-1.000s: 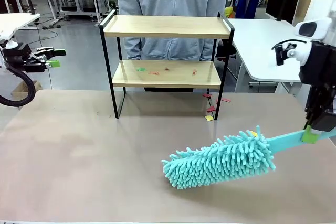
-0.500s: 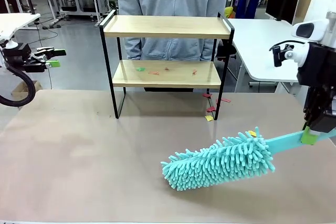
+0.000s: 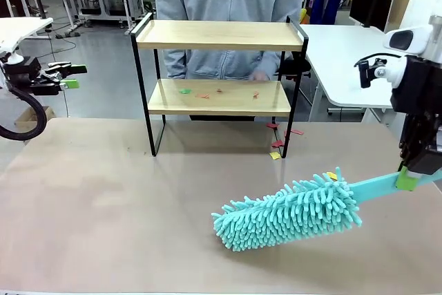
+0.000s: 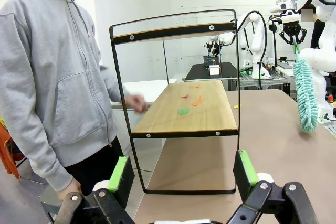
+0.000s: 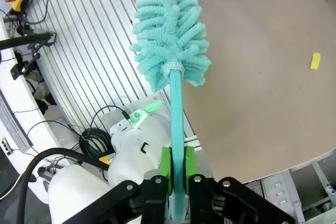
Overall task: Clean the shelf.
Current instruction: Clean the specific section of the Shelf indicated by the human with the Duster.
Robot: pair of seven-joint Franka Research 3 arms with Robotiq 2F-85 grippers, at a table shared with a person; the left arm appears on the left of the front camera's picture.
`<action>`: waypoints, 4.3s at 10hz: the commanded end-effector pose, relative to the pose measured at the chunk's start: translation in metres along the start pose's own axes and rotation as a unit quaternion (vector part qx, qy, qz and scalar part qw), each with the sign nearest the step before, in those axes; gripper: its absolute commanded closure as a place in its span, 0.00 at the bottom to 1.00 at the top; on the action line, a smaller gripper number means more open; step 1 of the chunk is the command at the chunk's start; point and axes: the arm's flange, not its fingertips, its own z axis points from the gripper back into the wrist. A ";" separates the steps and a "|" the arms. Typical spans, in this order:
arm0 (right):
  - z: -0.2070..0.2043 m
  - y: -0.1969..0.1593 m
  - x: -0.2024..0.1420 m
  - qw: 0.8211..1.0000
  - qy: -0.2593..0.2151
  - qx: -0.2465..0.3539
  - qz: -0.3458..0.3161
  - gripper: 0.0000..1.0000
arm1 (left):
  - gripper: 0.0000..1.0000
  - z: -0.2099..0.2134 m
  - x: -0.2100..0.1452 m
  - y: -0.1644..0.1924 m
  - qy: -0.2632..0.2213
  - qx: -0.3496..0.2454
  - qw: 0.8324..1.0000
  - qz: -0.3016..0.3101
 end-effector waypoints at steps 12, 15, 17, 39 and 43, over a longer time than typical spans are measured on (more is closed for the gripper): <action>0.000 0.001 0.001 1.000 -0.007 0.007 -0.007 0.87 | 0.00 0.000 0.003 -0.001 -0.002 -0.001 1.000 -0.003; 0.000 0.001 0.001 1.000 -0.007 0.007 -0.007 0.87 | 0.00 0.000 0.003 -0.001 -0.002 -0.001 1.000 -0.003; 0.000 0.001 0.001 1.000 -0.007 0.007 -0.007 0.87 | 0.00 0.000 0.003 -0.001 -0.002 -0.001 1.000 -0.003; 0.015 0.011 0.225 0.887 -0.329 -0.202 -0.254 0.87 | 0.00 0.000 0.003 -0.001 -0.002 -0.001 1.000 -0.003; 0.003 -0.016 0.284 0.855 -0.324 -0.225 -0.337 0.87 | 0.00 0.000 0.003 -0.001 -0.002 -0.001 1.000 -0.003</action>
